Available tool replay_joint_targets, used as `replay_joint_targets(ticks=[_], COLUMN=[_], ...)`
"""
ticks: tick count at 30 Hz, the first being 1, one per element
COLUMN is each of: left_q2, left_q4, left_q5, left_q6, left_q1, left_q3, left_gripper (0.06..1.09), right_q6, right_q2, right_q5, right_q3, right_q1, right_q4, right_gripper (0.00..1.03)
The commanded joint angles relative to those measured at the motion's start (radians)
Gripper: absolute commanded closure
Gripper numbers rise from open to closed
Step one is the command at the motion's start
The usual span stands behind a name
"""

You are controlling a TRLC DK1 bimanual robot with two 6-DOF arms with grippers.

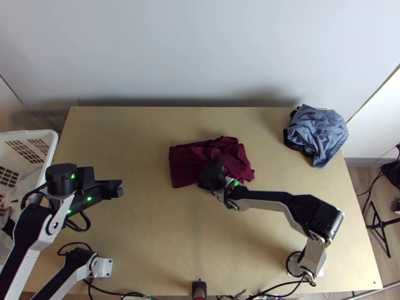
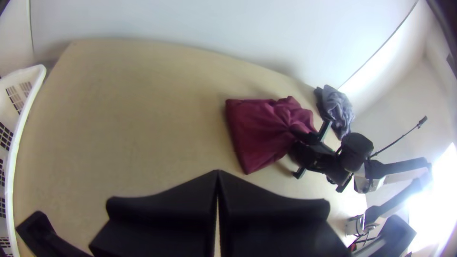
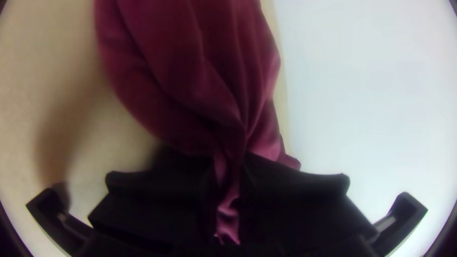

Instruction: Fold the t-shirt

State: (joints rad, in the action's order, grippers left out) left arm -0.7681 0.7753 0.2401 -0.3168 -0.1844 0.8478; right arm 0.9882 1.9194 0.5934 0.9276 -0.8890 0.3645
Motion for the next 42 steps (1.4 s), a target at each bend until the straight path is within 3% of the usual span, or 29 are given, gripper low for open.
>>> replay_joint_targets(ticks=[1,9,15,23,28,34,42], left_q2=[0.033,0.038,0.038,0.013,0.007,-0.017,-0.066], left_q4=[0.045,0.067,0.061,0.061,0.065,0.065,0.025], left_q5=[-0.001,0.001,-0.004,-0.005,-0.009,-0.009,-0.007], left_q6=[0.015,-0.013,-0.010,0.025,0.059,0.097,0.143], left_q1=[0.008,0.005,0.013,0.068,0.094,0.140,0.194], left_q3=[0.017,0.011,0.010,0.030,0.030,0.033,0.005], left_gripper=[1.03,1.03,1.03,1.03,1.03,1.03,1.03], right_q6=[0.041,0.044,-0.056,-0.065,-0.063,-0.068,-0.128], right_q2=[-0.146,-0.381,-0.491,-0.577,-0.622,-0.616,-0.500], right_q5=[0.016,0.040,0.049,0.054,0.042,-0.050,-0.053], right_q3=[0.013,0.073,0.125,0.131,0.122,0.151,0.251], right_q1=[0.096,0.168,0.205,0.262,0.371,0.564,0.714], right_q4=[0.063,0.013,-0.078,-0.088,-0.107,-0.111,-0.101], right_gripper=[1.00,1.00,1.00,1.00,1.00,1.00,1.00])
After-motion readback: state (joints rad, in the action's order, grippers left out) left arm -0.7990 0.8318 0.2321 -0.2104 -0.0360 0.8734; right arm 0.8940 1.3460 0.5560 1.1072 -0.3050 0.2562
